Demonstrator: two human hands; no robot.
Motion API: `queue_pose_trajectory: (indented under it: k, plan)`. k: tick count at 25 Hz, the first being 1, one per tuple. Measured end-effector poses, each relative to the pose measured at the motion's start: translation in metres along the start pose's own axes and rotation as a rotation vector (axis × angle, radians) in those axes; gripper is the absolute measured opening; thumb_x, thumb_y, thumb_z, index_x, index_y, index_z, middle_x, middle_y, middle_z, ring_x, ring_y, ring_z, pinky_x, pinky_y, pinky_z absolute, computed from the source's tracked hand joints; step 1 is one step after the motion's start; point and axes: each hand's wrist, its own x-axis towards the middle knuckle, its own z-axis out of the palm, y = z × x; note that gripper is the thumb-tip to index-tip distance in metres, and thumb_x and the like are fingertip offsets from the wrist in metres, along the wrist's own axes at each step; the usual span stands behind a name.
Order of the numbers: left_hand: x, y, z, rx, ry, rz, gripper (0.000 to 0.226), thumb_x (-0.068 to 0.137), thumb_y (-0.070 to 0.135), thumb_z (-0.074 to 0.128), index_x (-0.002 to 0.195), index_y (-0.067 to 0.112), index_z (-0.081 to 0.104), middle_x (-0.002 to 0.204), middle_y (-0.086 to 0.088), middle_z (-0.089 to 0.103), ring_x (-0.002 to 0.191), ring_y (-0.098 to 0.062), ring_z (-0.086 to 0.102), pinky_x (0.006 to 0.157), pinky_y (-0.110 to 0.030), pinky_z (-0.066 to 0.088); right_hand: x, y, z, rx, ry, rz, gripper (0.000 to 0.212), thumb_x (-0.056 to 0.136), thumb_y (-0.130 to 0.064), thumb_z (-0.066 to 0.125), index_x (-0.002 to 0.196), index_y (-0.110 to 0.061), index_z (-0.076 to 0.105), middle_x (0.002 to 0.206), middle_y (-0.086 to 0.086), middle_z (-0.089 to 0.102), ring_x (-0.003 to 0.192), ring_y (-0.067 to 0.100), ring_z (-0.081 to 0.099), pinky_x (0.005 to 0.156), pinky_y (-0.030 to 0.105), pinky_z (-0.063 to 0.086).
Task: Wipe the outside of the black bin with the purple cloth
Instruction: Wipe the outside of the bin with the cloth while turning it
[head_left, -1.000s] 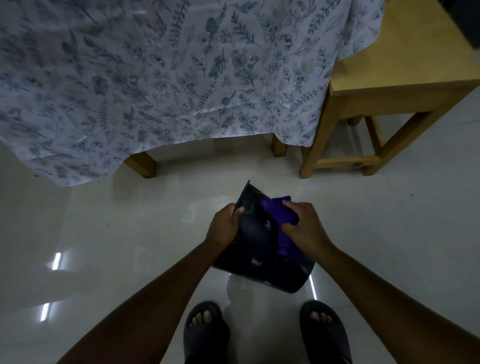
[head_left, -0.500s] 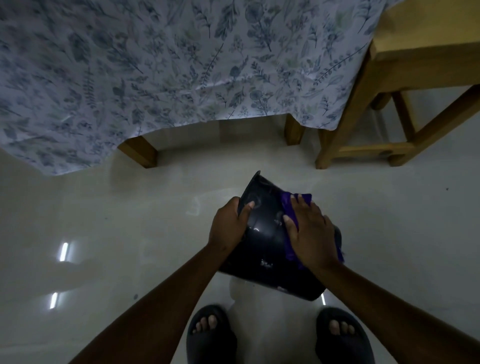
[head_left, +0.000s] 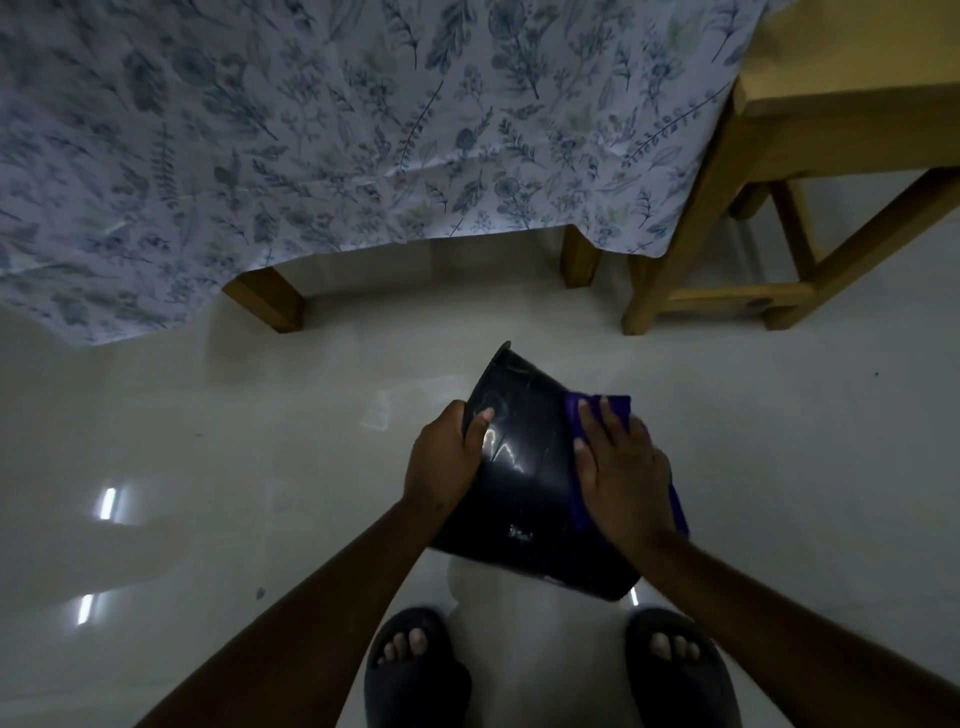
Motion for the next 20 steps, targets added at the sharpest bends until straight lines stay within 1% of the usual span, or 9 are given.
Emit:
queue_pose_trajectory:
  k: [3,5,6,8,10,11,14,17,20]
  plan:
    - [0.005,-0.004,0.001,0.026,-0.007,-0.002,0.040,0.097,0.047,0.041,0.091,0.010,0.055,0.083,-0.008,0.067,0.075,-0.023,0.064,0.068,-0.038,0.055,-0.043,-0.016,0.007,-0.065,-0.005,-0.265,0.054,0.097,-0.042,0.024,0.150,-0.029,0.021,0.159,0.002,0.024,0.145,0.034,0.020,0.109,0.053,0.025]
    - [0.001,-0.001,0.000,0.025,-0.002,0.020,0.036,0.098,0.043,0.042,0.087,0.010,0.053,0.080,-0.007,0.065,0.072,-0.022,0.062,0.062,-0.031,0.049,-0.019,-0.017,0.004,-0.068,-0.011,-0.350,0.052,0.099,-0.043,0.023,0.150,-0.033,0.021,0.159,-0.001,0.024,0.146,0.030,0.019,0.112,0.051,0.024]
    - [0.002,0.001,0.000,0.033,0.005,0.028,0.034,0.098,0.042,0.043,0.085,0.011,0.051,0.079,-0.006,0.063,0.070,-0.021,0.061,0.060,-0.029,0.045,0.004,-0.016,0.000,-0.030,-0.021,-0.300,0.052,0.099,-0.044,0.022,0.150,-0.033,0.022,0.158,-0.002,0.027,0.146,0.029,0.023,0.113,0.051,0.027]
    - [0.006,0.006,0.000,0.047,0.009,0.018,0.035,0.098,0.042,0.043,0.086,0.010,0.053,0.079,-0.006,0.063,0.070,-0.020,0.060,0.060,-0.029,0.045,0.036,-0.006,-0.008,0.127,-0.082,-0.061,0.051,0.099,-0.045,0.024,0.148,-0.032,0.027,0.153,0.001,0.038,0.139,0.028,0.035,0.109,0.052,0.034]
    - [0.010,0.008,-0.001,0.070,-0.002,0.008,0.037,0.098,0.044,0.042,0.086,0.011,0.054,0.078,-0.004,0.063,0.071,-0.020,0.060,0.061,-0.030,0.044,0.034,0.002,-0.009,0.227,-0.089,0.125,0.050,0.100,-0.043,0.026,0.147,-0.030,0.031,0.149,0.002,0.044,0.133,0.029,0.042,0.105,0.051,0.037]
    - [0.012,0.009,0.000,0.088,-0.007,0.003,0.037,0.098,0.044,0.041,0.084,0.013,0.053,0.077,-0.002,0.062,0.070,-0.019,0.059,0.060,-0.028,0.042,0.018,0.001,-0.008,0.199,-0.064,0.129,0.051,0.099,-0.043,0.024,0.148,-0.029,0.029,0.152,0.002,0.040,0.135,0.029,0.040,0.105,0.052,0.037]
    - [0.018,0.006,0.002,0.125,-0.003,0.010,0.039,0.098,0.046,0.040,0.085,0.013,0.055,0.078,-0.003,0.065,0.070,-0.020,0.061,0.060,-0.029,0.044,-0.044,-0.023,-0.002,0.013,-0.022,-0.112,0.056,0.096,-0.043,0.023,0.150,-0.030,0.022,0.158,-0.001,0.026,0.144,0.034,0.025,0.106,0.055,0.032]
    - [0.015,0.004,0.000,0.114,-0.014,0.042,0.040,0.099,0.043,0.040,0.088,0.009,0.057,0.081,-0.008,0.067,0.071,-0.022,0.061,0.061,-0.030,0.044,-0.018,-0.032,0.003,0.001,-0.032,-0.291,0.053,0.098,-0.046,0.022,0.150,-0.035,0.021,0.160,-0.004,0.023,0.145,0.032,0.023,0.103,0.057,0.035]
    - [0.011,0.005,-0.002,0.128,0.004,0.056,0.041,0.099,0.043,0.038,0.088,0.008,0.057,0.078,-0.009,0.066,0.070,-0.023,0.061,0.064,-0.035,0.047,0.049,-0.013,0.003,0.187,-0.158,-0.045,0.054,0.098,-0.054,0.016,0.149,-0.038,0.020,0.158,-0.002,0.028,0.141,0.031,0.030,0.108,0.058,0.031]
